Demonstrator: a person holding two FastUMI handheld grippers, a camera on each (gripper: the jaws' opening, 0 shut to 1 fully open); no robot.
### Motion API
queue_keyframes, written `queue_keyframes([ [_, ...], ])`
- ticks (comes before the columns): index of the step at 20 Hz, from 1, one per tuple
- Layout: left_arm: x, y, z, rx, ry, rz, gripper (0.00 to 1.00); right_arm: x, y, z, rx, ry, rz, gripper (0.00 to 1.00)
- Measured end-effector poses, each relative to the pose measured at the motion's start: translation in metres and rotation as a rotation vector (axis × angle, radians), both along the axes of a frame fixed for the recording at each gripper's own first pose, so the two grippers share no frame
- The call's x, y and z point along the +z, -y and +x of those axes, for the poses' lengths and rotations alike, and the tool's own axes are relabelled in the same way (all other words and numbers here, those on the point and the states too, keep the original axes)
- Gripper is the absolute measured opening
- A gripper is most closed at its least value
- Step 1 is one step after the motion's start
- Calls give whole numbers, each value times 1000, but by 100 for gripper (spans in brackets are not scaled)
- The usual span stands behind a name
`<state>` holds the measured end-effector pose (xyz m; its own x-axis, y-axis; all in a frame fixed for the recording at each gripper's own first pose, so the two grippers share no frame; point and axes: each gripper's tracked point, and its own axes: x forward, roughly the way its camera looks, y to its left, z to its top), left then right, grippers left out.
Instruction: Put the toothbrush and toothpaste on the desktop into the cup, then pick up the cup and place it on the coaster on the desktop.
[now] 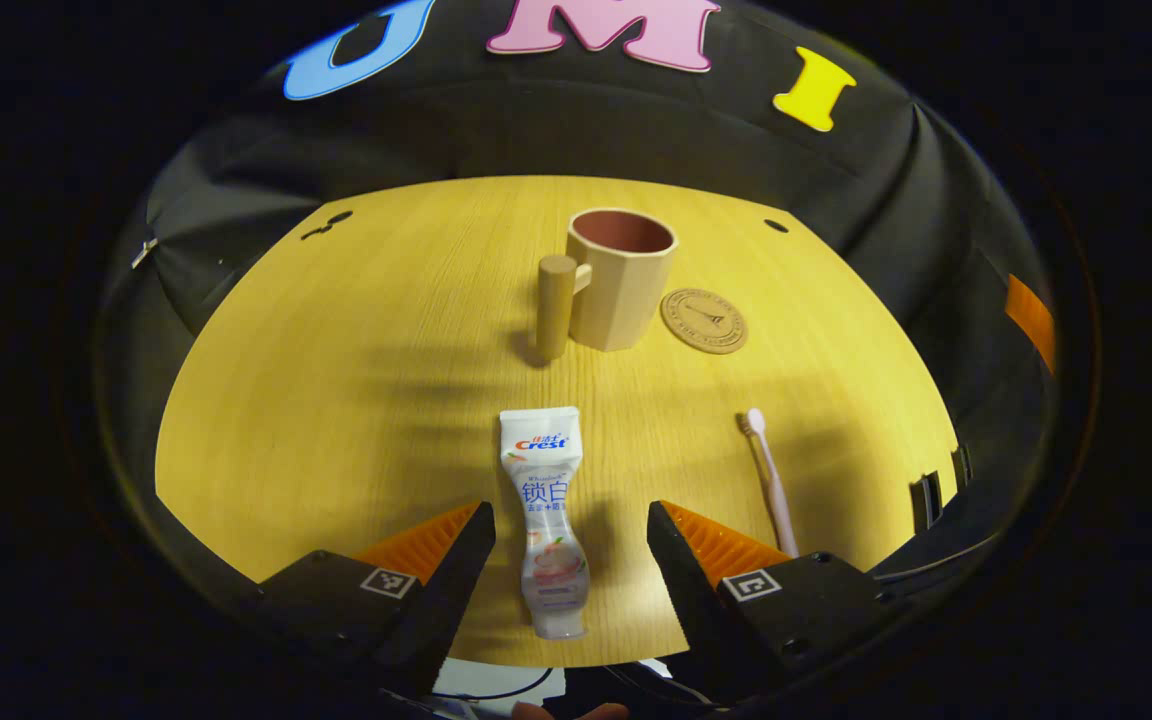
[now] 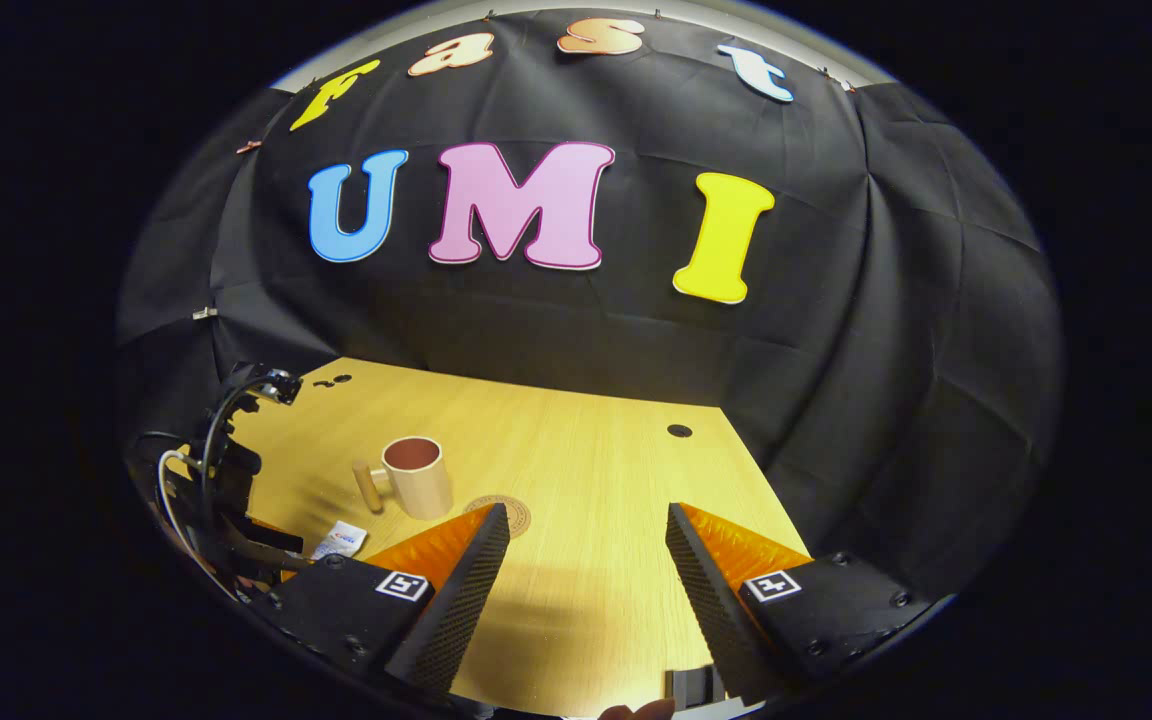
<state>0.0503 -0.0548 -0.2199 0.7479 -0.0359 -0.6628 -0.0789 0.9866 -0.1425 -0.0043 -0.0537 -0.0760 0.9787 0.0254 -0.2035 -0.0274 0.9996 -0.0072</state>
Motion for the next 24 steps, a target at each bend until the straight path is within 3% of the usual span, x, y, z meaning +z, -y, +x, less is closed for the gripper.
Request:
queue_keyframes([
  [7, -22, -4, 22, 28, -85, 26, 90, -17, 21, 6, -22, -55, 21, 97],
  [12, -24, -1, 22, 5, -155, 53, 84, -31, 21, 11, -26, -109, 30, 97],
  [15, -24, 3, 18, -15, -209, 58, 66, -45, 9, 12, -2, -166, 26, 98],
  [16, -25, 6, 18, -29, -221, 62, 65, -52, 4, 10, 5, -192, 24, 97],
  [17, -24, 8, 21, -49, -229, 66, 54, -56, -1, 9, 14, -218, 26, 97],
  [18, -26, 7, 22, -68, -231, 67, 53, -61, -5, 7, 22, -243, 32, 98],
  [21, -23, 5, 23, -103, -205, 68, 34, -79, -30, 7, 63, -341, 85, 97],
  [24, -22, 4, 24, -140, -166, 55, 29, -102, -57, 6, 113, -456, 120, 97],
])
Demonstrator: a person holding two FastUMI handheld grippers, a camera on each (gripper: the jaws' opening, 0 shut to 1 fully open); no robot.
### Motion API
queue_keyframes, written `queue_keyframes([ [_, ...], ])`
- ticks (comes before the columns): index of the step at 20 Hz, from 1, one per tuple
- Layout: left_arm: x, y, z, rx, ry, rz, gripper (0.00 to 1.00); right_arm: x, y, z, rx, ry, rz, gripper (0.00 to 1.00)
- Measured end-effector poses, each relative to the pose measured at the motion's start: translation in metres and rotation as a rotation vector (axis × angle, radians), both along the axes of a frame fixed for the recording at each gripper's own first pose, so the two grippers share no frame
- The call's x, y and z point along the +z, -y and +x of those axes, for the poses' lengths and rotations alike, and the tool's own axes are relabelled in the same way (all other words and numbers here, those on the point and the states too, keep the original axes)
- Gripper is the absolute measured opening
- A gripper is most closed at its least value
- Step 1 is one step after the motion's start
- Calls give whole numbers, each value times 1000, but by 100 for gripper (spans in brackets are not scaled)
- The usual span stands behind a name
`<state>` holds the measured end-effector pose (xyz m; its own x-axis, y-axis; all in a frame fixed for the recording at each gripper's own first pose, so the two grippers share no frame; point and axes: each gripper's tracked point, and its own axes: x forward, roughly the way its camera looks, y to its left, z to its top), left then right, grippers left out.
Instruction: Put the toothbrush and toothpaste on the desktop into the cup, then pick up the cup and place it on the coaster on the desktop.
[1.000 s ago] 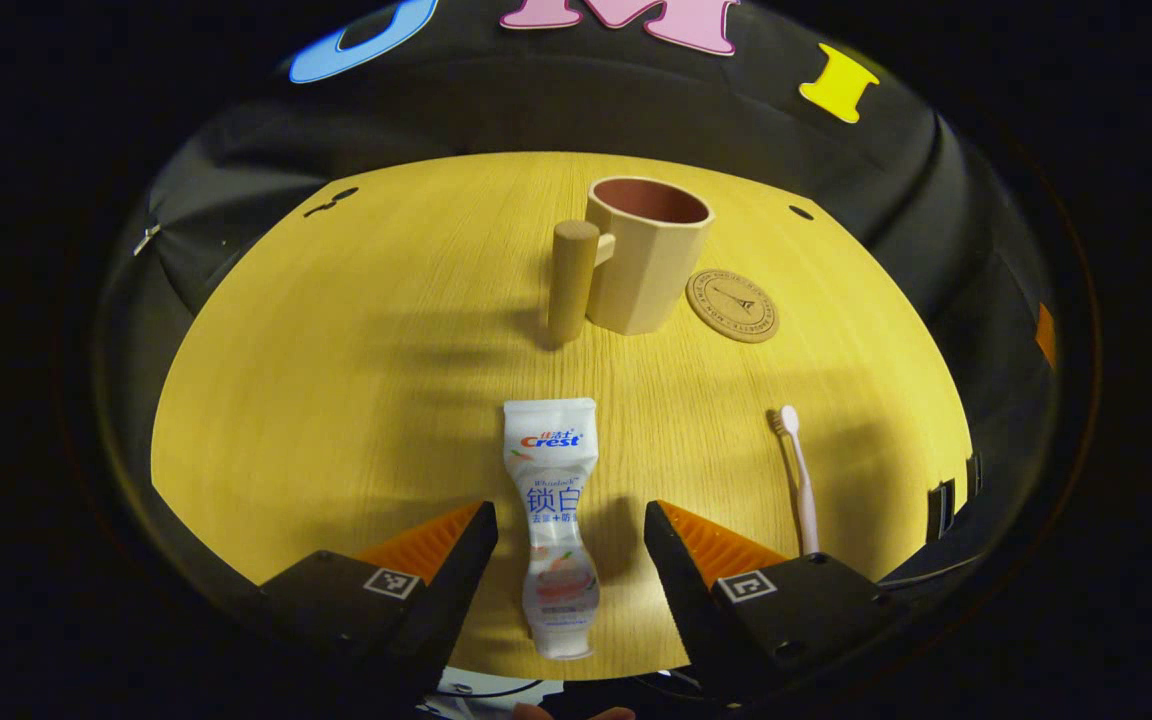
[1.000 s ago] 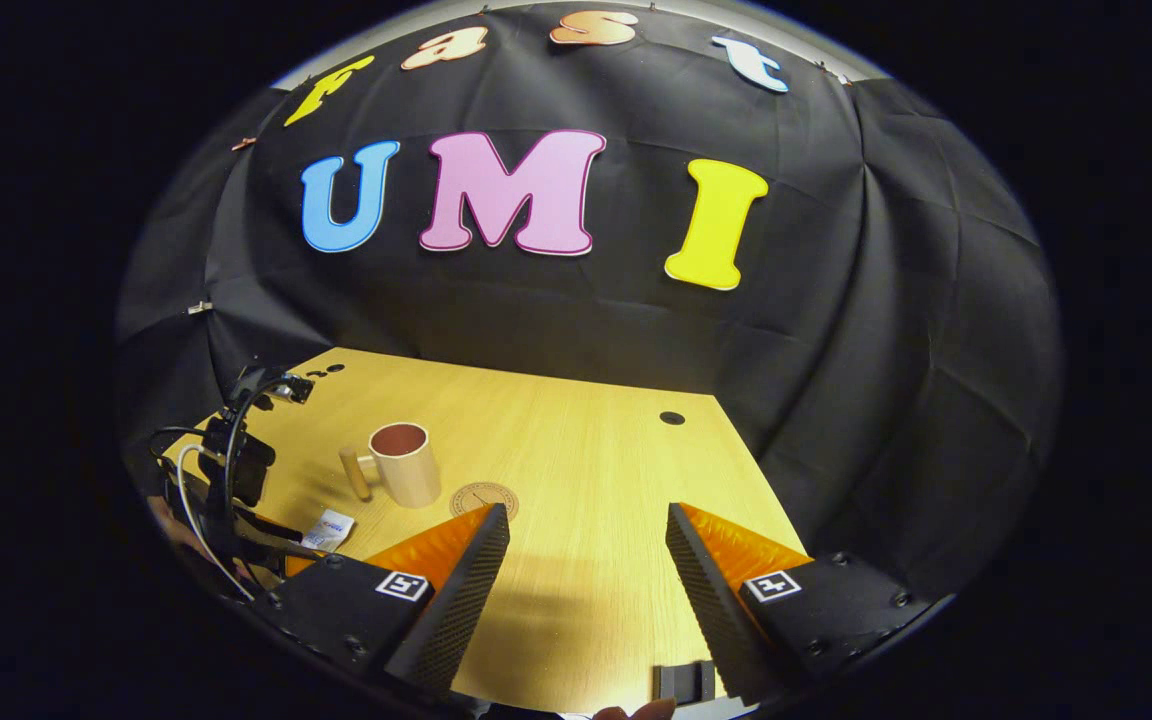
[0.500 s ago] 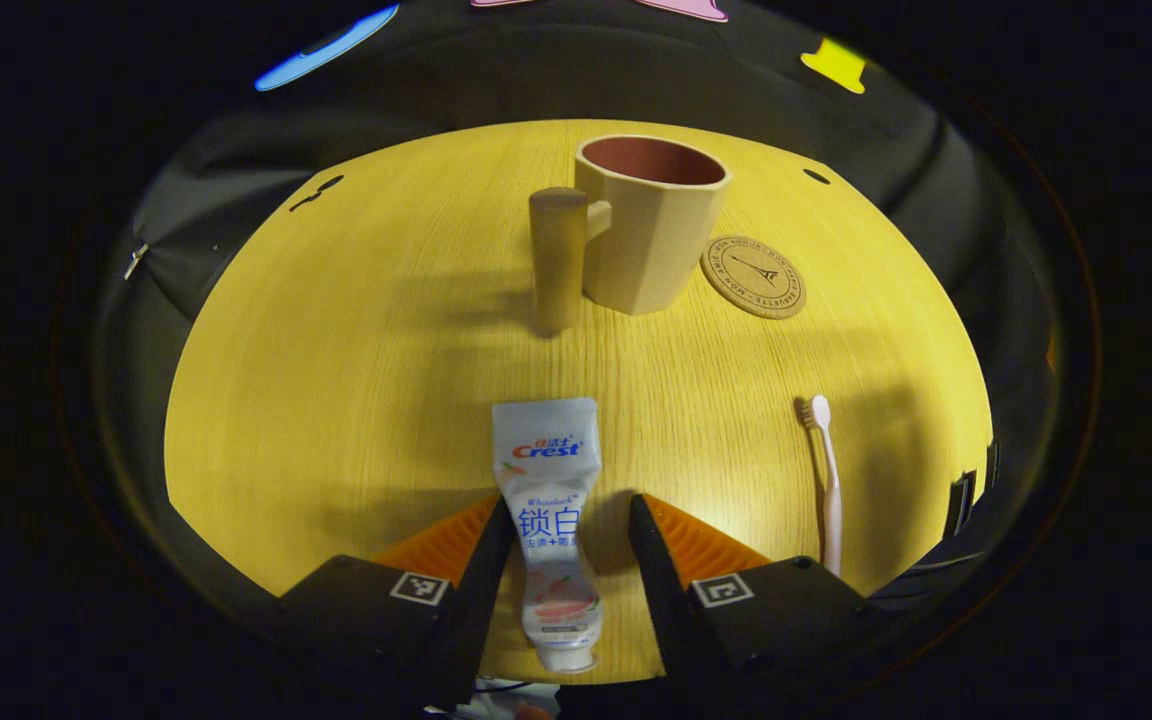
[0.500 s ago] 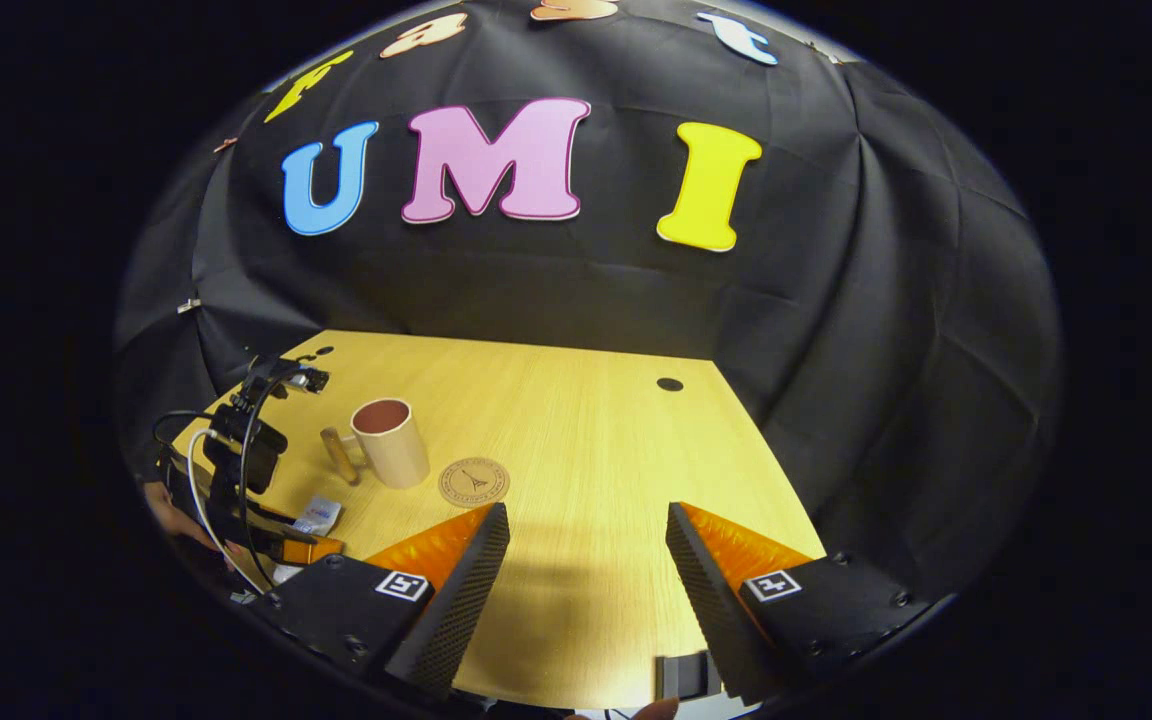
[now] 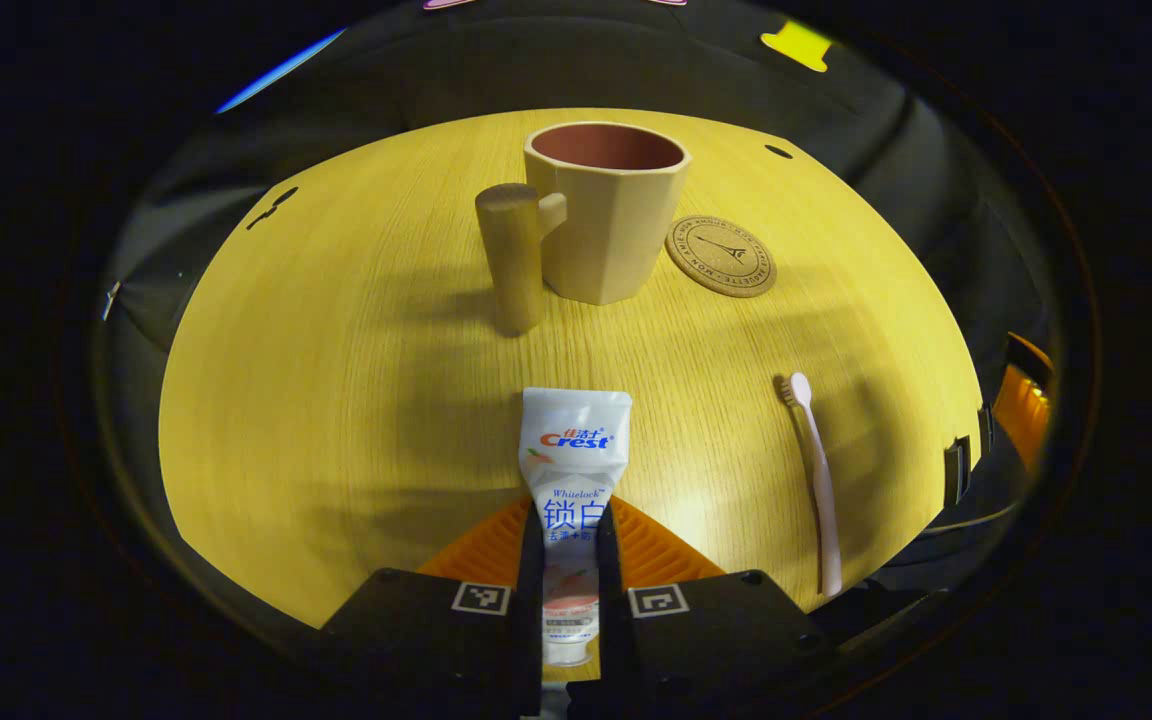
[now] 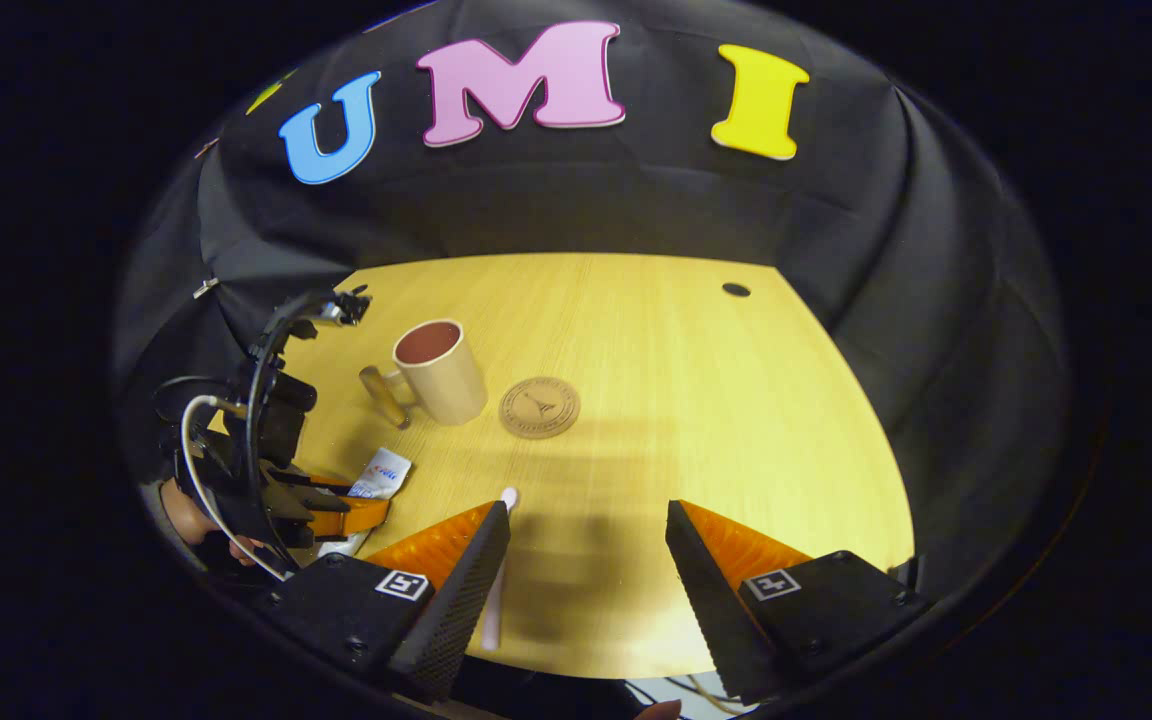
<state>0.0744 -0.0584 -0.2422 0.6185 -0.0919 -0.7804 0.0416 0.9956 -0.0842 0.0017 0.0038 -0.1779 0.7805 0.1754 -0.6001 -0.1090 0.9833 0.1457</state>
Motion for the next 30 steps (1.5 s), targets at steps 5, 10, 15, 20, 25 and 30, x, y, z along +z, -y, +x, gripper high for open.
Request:
queue_keyframes([
  [5, 9, -9, -12, -26, 18, -113, 23, -40, -33, -6, 57, -130, -43, 94],
  [10, 40, -42, -29, -16, 100, -136, 24, -62, -59, -3, 93, -199, -104, 90],
  [15, 55, -63, -47, 11, 135, -185, 24, -86, -68, -3, 64, -283, -139, 80],
  [20, 50, -79, -56, 14, 146, -172, 24, -96, -78, 2, 48, -343, -135, 66],
  [25, 43, -88, -60, 35, 144, -186, 24, -104, -80, 1, 40, -393, -166, 36],
  [30, 41, -91, -59, 53, 149, -192, 24, -106, -92, -5, 93, -419, -112, 13],
])
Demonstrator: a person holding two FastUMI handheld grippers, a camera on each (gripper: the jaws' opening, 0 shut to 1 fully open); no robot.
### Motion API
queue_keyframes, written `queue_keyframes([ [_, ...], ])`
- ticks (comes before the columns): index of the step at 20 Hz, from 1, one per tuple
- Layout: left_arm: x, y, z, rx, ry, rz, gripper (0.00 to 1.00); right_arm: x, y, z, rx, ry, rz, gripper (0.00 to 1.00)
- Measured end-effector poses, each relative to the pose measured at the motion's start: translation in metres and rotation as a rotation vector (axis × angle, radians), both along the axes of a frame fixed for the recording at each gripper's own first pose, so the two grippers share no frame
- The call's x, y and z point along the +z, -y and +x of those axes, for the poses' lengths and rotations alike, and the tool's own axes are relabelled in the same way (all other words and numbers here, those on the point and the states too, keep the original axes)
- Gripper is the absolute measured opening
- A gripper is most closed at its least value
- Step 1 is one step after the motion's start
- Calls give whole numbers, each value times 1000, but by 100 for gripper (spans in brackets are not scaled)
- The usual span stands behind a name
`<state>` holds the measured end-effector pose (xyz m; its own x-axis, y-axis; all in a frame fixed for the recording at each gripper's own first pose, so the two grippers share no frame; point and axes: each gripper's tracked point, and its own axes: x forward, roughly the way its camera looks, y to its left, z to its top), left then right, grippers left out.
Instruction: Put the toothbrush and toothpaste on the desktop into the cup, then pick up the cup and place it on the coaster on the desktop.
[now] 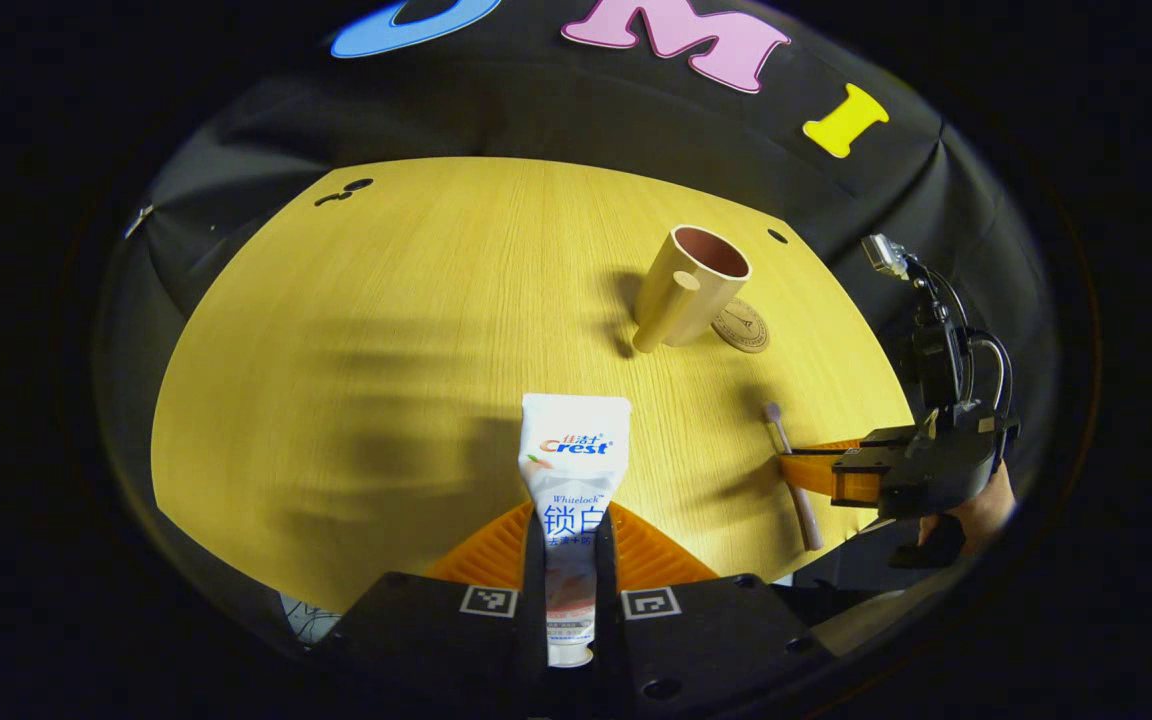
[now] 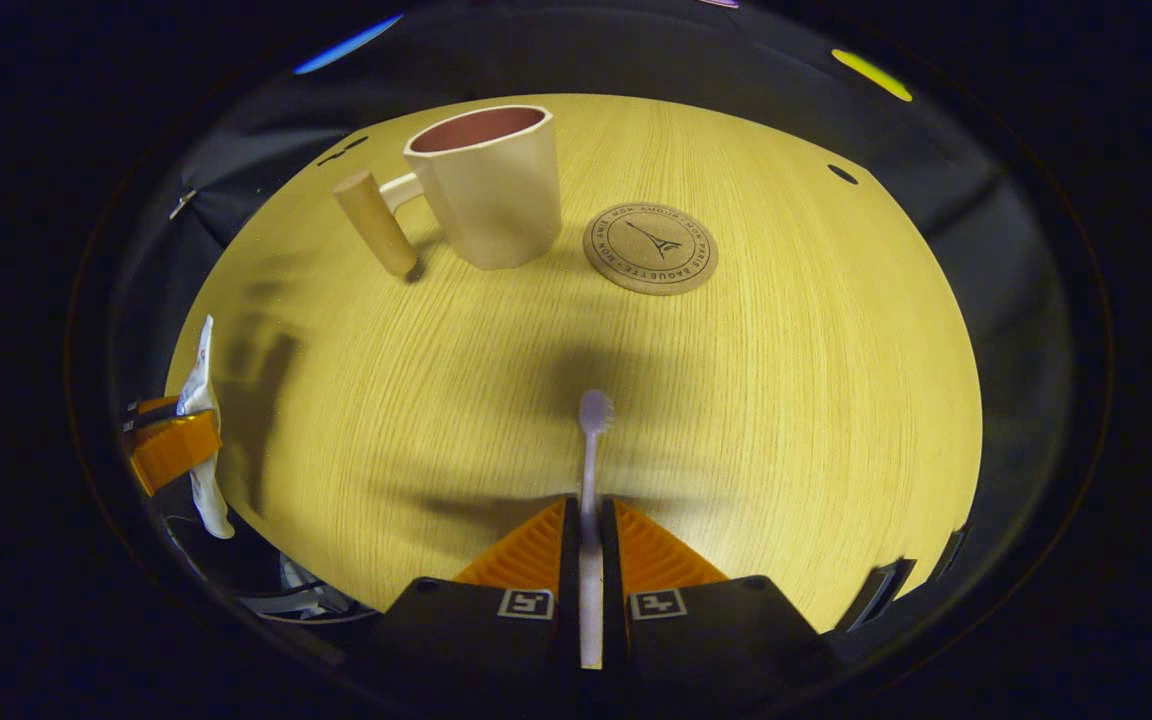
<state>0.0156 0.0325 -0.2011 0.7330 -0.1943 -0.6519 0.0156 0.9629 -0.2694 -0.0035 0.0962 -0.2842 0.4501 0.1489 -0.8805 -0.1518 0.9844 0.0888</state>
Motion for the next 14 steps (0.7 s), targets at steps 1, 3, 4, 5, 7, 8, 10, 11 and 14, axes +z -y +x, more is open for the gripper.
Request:
queue_keyframes([
  [1, 2, 1, 1, 1, 4, -6, 24, 3, 0, 1, -2, 7, 8, 11],
  [3, 7, 6, 5, 0, 21, -17, 24, 3, 0, 3, 4, 21, 36, 8],
  [4, 12, 8, 7, -1, 36, -23, 23, 6, 2, 2, 0, 33, 50, 8],
  [5, 18, 11, 9, -4, 55, -31, 23, 4, 4, 3, -14, 42, 68, 5],
  [7, 34, 17, 15, -14, 99, -42, 23, 10, 5, 6, -52, 78, 138, 5],
  [8, 45, 21, 20, -18, 134, -49, 23, 20, 4, 9, -64, 115, 182, 5],
  [10, 71, 27, 27, -32, 206, -71, 23, 40, 5, 15, -69, 191, 245, 5],
  [11, 84, 32, 33, -42, 247, -85, 24, 52, 6, 17, -66, 225, 276, 5],
  [14, 129, 41, 54, -51, 368, -117, 24, 86, 8, 21, -46, 318, 356, 5],
])
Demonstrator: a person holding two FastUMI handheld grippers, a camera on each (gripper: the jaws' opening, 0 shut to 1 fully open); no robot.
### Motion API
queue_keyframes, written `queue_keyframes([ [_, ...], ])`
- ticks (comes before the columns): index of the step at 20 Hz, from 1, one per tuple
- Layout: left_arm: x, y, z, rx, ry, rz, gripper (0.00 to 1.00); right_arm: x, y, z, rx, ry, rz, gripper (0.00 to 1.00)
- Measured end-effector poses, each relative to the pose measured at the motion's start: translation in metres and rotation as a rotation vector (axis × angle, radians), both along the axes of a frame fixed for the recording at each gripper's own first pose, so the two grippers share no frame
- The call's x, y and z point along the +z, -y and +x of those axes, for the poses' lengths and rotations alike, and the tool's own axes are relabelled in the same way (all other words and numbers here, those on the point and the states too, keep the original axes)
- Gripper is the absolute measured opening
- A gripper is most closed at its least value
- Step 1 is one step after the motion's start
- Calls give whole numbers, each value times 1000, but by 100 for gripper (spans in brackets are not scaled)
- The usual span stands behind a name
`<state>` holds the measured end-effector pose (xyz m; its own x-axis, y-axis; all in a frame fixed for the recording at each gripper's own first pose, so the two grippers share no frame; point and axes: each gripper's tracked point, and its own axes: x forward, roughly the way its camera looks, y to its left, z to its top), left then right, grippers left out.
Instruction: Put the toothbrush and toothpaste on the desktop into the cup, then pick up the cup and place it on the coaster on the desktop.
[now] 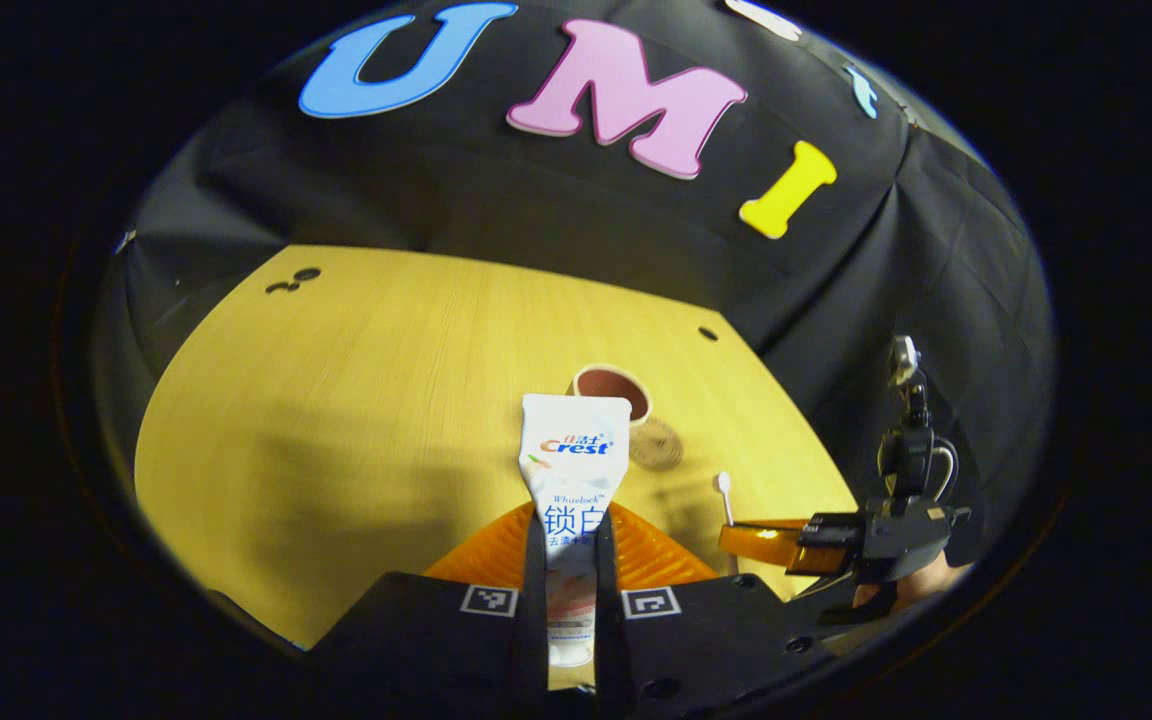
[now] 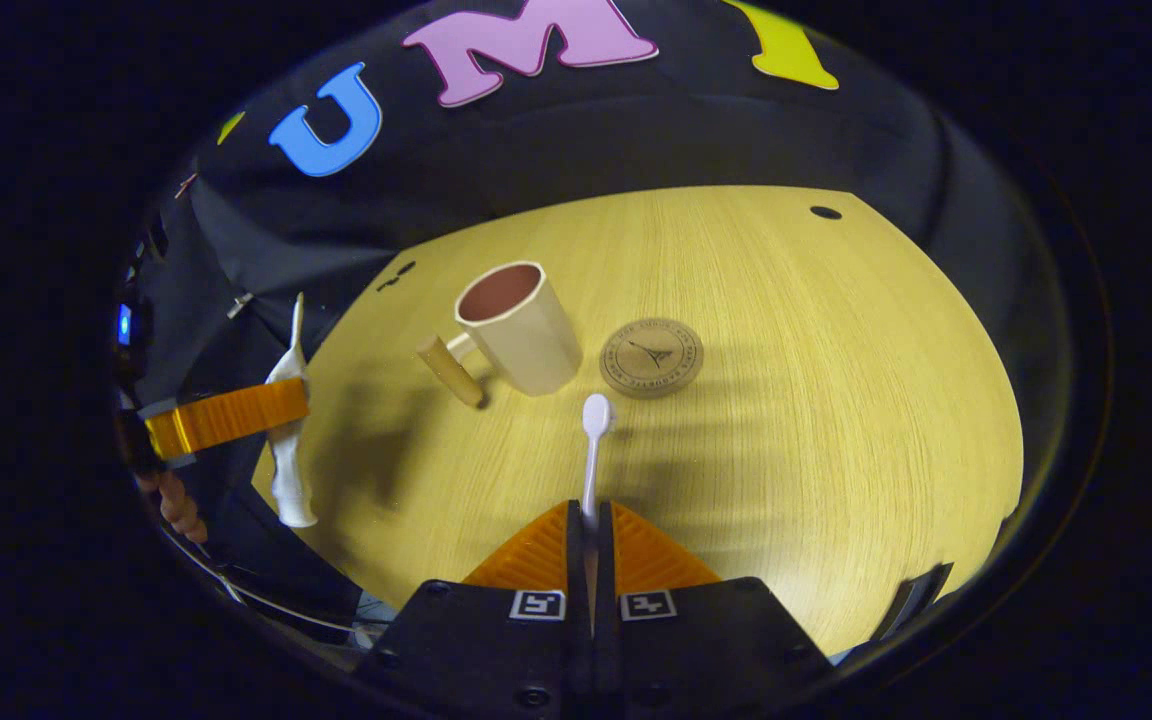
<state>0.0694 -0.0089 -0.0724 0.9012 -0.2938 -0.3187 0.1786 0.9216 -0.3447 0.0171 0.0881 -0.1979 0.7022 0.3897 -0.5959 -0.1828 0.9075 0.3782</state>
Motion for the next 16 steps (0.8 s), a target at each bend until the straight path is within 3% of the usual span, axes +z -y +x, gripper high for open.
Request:
queue_keyframes([
  [4, 57, 10, 35, -10, 136, -84, 23, 29, 10, -5, -5, 49, 76, 5],
  [7, 88, 12, 65, 6, 223, -92, 23, 40, 23, -5, -28, 85, 106, 5],
  [11, 104, 35, 100, -27, 287, -94, 23, 51, 49, -9, -89, 115, 124, 5],
  [16, 87, 49, 150, -13, 284, -50, 23, 54, 78, -20, -168, 128, 131, 5],
])
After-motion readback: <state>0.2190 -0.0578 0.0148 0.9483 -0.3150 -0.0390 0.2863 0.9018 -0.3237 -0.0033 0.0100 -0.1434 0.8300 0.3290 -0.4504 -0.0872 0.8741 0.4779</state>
